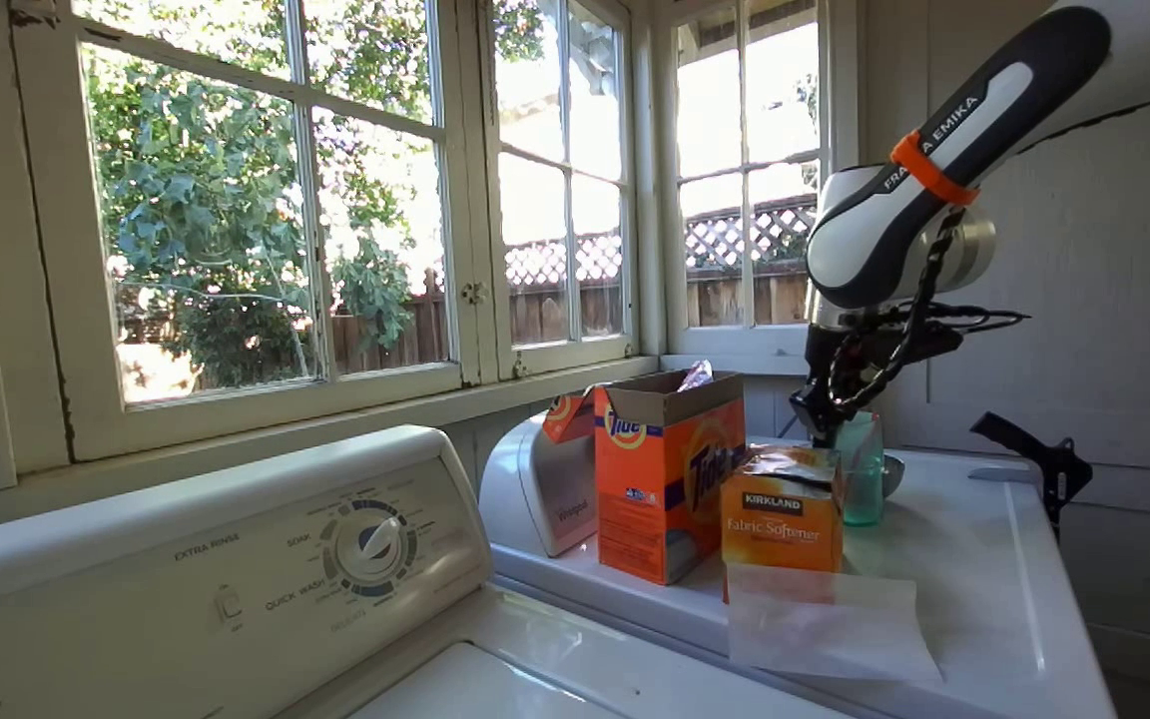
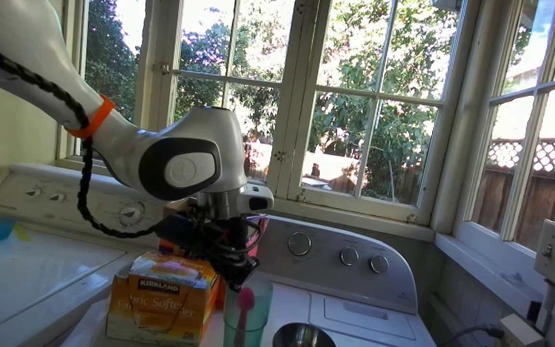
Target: Move the silver bowl and blue cup to the washing machine on the right
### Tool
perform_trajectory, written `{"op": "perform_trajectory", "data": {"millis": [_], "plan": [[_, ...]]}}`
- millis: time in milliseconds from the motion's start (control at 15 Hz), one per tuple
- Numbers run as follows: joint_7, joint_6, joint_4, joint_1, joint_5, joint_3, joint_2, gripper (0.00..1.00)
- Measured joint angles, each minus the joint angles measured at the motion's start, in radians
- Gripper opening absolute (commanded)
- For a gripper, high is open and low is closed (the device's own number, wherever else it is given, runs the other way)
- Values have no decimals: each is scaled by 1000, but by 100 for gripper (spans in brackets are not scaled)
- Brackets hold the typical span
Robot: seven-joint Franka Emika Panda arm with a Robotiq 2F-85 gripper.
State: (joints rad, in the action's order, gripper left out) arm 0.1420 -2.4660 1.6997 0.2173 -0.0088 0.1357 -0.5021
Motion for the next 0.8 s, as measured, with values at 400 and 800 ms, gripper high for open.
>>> {"op": "perform_trajectory", "data": {"millis": [400,800], "plan": [[-1,30,-18,5,-3,-2,1,68],[-3,114,-51,-8,-65,17,111,89]]}}
